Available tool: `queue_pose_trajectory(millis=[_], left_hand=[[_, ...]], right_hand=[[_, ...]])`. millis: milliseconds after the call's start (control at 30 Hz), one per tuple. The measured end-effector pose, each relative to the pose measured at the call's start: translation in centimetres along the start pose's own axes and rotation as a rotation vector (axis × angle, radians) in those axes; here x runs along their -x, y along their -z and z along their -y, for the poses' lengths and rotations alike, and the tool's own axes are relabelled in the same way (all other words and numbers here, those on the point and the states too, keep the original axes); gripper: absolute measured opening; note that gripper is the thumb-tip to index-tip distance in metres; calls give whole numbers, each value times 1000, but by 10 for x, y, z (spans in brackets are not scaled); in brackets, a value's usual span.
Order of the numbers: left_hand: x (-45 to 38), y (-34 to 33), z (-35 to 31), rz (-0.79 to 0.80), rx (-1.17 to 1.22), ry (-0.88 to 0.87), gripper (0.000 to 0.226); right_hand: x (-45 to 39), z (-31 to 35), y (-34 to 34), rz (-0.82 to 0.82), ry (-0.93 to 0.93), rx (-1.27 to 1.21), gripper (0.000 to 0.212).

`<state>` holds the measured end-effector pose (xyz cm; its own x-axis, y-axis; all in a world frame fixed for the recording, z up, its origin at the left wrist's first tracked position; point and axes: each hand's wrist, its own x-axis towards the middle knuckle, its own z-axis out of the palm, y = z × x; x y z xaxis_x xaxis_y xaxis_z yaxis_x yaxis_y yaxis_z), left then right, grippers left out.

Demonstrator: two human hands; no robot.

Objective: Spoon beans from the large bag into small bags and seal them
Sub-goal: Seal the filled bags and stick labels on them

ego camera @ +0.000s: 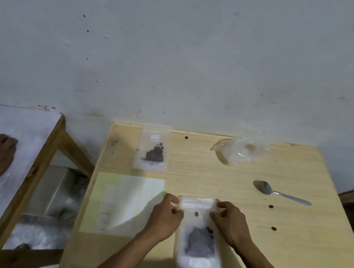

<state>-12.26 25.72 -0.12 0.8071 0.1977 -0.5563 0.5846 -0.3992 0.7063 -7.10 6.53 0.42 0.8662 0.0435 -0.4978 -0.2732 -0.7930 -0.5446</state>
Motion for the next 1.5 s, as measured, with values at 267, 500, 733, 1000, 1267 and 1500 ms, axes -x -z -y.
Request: queue_pose_trajectory(millis=[267, 500, 733, 1000, 1267, 1500], left_hand=[[8, 1, 3, -79, 393, 50, 4], [33, 39, 15, -288, 607, -37, 15], [76, 92, 67, -562, 736, -29, 12], [132, 138, 142, -949, 933, 110, 11], [167, 146, 173, -1114, 998, 183, 13], [166, 137, 170, -1098, 1007, 195, 16]], right_hand=[[4, 14, 1, 67, -2, -434, 18], [7, 58, -16, 249, 124, -546, 18], [16, 123, -68, 422, 135, -570, 37], [23, 154, -151, 434, 691, 199, 22], [30, 153, -191, 386, 1145, 624, 37], [33, 164, -200, 308, 1327, 776, 30]])
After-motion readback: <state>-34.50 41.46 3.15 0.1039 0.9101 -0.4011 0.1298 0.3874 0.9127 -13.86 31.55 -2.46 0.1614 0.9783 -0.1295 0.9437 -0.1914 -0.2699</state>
